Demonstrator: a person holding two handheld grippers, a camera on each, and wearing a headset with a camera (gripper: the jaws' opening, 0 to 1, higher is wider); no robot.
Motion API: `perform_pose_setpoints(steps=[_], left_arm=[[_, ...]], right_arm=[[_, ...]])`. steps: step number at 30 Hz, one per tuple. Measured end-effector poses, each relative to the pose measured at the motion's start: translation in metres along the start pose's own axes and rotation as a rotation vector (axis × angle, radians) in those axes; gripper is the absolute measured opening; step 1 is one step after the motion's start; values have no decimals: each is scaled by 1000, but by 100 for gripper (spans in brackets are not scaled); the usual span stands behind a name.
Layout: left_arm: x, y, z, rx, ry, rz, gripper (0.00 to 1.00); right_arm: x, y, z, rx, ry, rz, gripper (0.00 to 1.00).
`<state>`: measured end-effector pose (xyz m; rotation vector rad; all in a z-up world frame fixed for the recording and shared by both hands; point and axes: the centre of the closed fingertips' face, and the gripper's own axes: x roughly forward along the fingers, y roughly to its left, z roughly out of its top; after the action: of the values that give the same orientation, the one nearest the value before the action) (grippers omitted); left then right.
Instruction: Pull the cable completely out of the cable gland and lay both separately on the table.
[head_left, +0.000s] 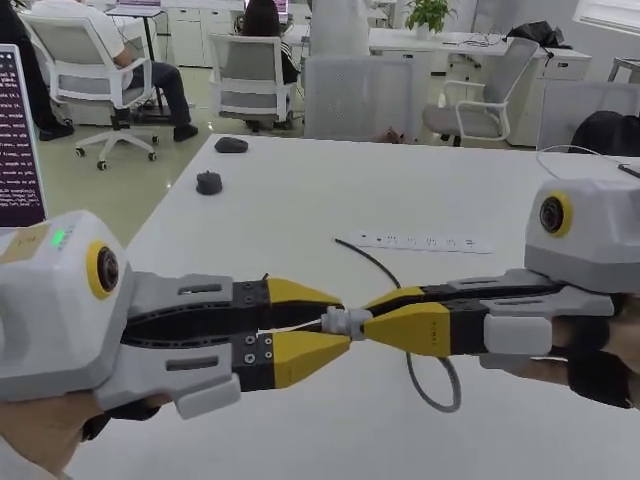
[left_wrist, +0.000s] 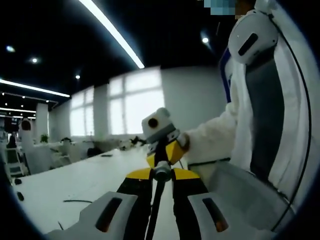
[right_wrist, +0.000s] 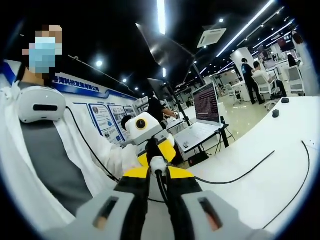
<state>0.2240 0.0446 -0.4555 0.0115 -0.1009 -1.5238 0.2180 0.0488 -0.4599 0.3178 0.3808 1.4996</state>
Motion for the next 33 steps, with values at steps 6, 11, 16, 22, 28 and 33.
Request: perform_pose_setpoints(steps=[6, 11, 16, 22, 28, 33], left_arm=[[-4, -1, -4, -45, 20, 0, 14], [-6, 1, -1, -111, -5, -4, 14], [0, -1, 4, -25, -11, 9, 14], [2, 0, 9, -8, -31, -2, 14], [4, -1, 9, 30, -20, -4, 14], [4, 0, 10, 37, -21, -2, 14]], right_arm=[[3, 0, -4, -72, 42, -32, 10], [3, 3, 0, -123, 45, -41, 8], [-3, 0, 5, 42, 9, -20, 10], [-6, 2, 8, 45, -8, 8, 11], [-5, 2, 7, 70, -2, 26, 12], [-4, 1, 7, 111, 1, 40, 11]])
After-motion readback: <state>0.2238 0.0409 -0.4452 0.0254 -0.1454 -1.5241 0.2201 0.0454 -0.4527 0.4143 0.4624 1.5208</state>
